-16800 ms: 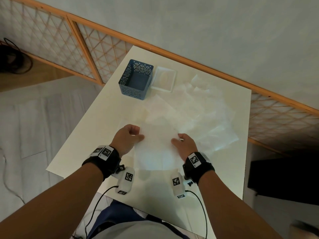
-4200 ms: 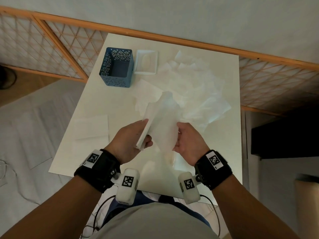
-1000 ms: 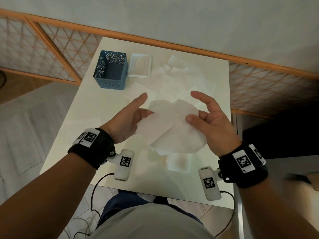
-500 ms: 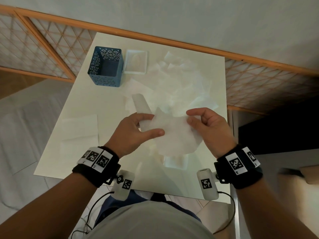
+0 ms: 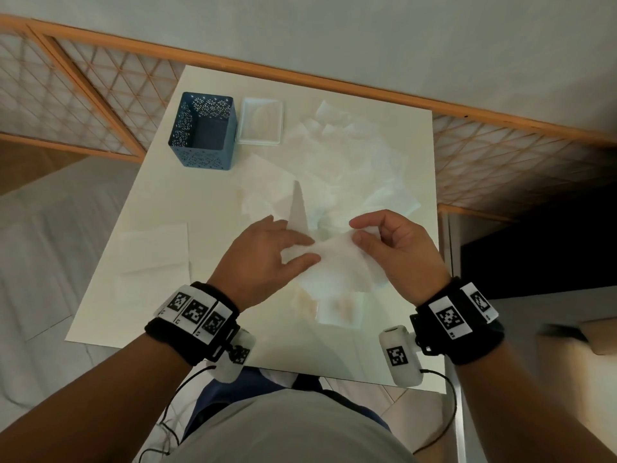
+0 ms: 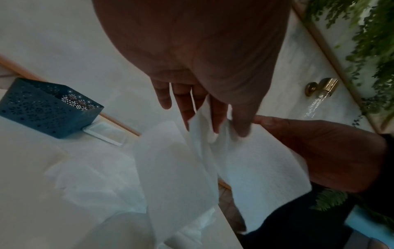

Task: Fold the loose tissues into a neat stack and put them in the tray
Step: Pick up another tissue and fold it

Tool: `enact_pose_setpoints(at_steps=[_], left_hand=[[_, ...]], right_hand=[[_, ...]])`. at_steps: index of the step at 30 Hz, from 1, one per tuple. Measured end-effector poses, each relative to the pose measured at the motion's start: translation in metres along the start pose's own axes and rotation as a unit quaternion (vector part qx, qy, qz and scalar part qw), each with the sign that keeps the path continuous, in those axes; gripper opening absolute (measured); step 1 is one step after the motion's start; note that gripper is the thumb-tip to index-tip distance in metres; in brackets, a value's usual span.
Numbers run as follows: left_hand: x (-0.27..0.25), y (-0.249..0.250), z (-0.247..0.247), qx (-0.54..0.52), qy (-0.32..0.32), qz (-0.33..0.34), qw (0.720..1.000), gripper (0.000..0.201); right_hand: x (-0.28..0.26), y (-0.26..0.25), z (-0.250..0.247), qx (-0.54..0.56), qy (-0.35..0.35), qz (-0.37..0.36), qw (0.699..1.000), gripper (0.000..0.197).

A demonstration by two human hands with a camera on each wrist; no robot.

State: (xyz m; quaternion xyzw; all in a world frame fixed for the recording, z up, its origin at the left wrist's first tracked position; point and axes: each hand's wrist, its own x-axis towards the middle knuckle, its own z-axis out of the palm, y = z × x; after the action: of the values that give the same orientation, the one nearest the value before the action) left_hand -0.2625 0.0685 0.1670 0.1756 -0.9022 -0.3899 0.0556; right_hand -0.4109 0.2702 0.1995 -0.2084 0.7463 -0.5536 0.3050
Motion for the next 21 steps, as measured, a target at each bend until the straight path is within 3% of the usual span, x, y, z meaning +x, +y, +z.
enact_pose_setpoints(at_steps=[3,7,11,13,16,21], left_hand=[[0.001,0.002,0.004,-0.05,-0.008,-0.006,0.999,0.014],[0.001,0.001,0.004,-0.103,-0.025,-0.035,0.994,0.007],[0.001,0.0,0.003,-0.088,-0.064,-0.028,0.994,0.006],[0.003,0.001,0.004,-0.053,-0.099,-0.022,0.993,0.007],[0.007,0.002,0.008,-0.024,-0.134,-0.018,0.99,0.007],[0.014,0.001,0.016,-0.053,-0.128,-0.014,0.99,0.005]], right_hand=[[0.002,0.002,0.0,-0.002,-0.005,-0.008,1.0,0.016],[0.006,0.01,-0.004,-0.037,-0.016,-0.006,0.999,0.03],[0.007,0.021,-0.008,-0.259,-0.012,-0.017,0.966,0.053],[0.006,0.023,-0.005,-0.311,-0.025,-0.039,0.949,0.057],[0.007,0.024,0.003,-0.368,-0.044,-0.097,0.924,0.045],[0.012,0.04,0.013,-0.459,-0.054,-0.133,0.877,0.009]])
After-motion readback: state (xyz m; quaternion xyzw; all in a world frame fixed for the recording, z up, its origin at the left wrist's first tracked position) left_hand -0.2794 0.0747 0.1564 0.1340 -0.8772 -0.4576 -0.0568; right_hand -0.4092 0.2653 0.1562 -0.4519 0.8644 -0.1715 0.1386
